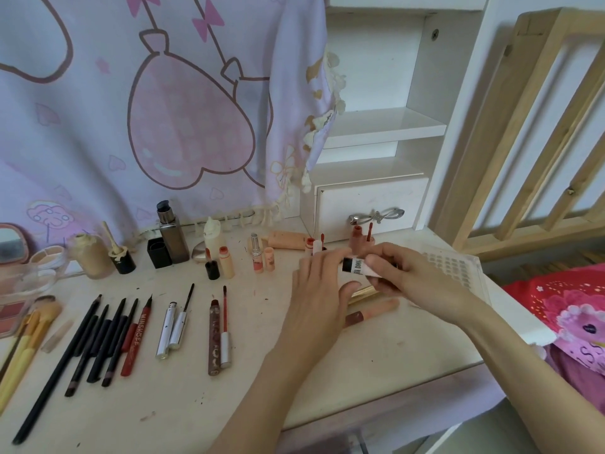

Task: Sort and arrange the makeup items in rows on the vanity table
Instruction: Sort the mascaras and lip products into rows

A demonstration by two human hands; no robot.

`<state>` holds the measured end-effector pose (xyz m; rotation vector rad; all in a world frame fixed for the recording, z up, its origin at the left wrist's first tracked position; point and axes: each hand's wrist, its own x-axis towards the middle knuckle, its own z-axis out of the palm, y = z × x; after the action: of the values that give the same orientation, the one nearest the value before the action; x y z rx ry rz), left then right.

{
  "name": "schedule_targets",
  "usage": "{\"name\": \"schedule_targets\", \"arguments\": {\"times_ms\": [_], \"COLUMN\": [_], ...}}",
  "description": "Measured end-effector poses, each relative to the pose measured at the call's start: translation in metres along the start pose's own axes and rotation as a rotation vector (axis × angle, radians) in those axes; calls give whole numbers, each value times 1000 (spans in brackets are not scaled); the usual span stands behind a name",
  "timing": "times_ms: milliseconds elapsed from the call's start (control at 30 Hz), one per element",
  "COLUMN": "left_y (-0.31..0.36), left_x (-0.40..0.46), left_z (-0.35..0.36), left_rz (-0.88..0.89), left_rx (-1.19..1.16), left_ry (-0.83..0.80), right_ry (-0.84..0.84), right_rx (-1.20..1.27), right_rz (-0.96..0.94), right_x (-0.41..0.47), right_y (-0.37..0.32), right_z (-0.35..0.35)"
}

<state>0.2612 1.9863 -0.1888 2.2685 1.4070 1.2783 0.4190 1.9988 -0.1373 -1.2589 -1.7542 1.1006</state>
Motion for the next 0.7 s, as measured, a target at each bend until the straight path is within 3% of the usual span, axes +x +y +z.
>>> {"name": "schedule_targets", "arguments": {"times_ms": [233, 367, 567, 700], "left_y": [4, 3, 16, 21], "left_x": [-7, -15, -27, -31], "left_z": [-23, -28, -23, -24], "left_rz": [138, 71, -209, -280], "left_rx": [131, 17, -327, -460], "left_ry": [33, 43, 67, 29], "right_ry": [102, 46, 130, 165], "right_rx": [408, 671, 612, 560], "right_rz": [172, 153, 5, -45], "right_x": [-12, -19, -31, -36], "right_y": [-8, -9, -10, -8], "right_z": [22, 33, 54, 55]}}
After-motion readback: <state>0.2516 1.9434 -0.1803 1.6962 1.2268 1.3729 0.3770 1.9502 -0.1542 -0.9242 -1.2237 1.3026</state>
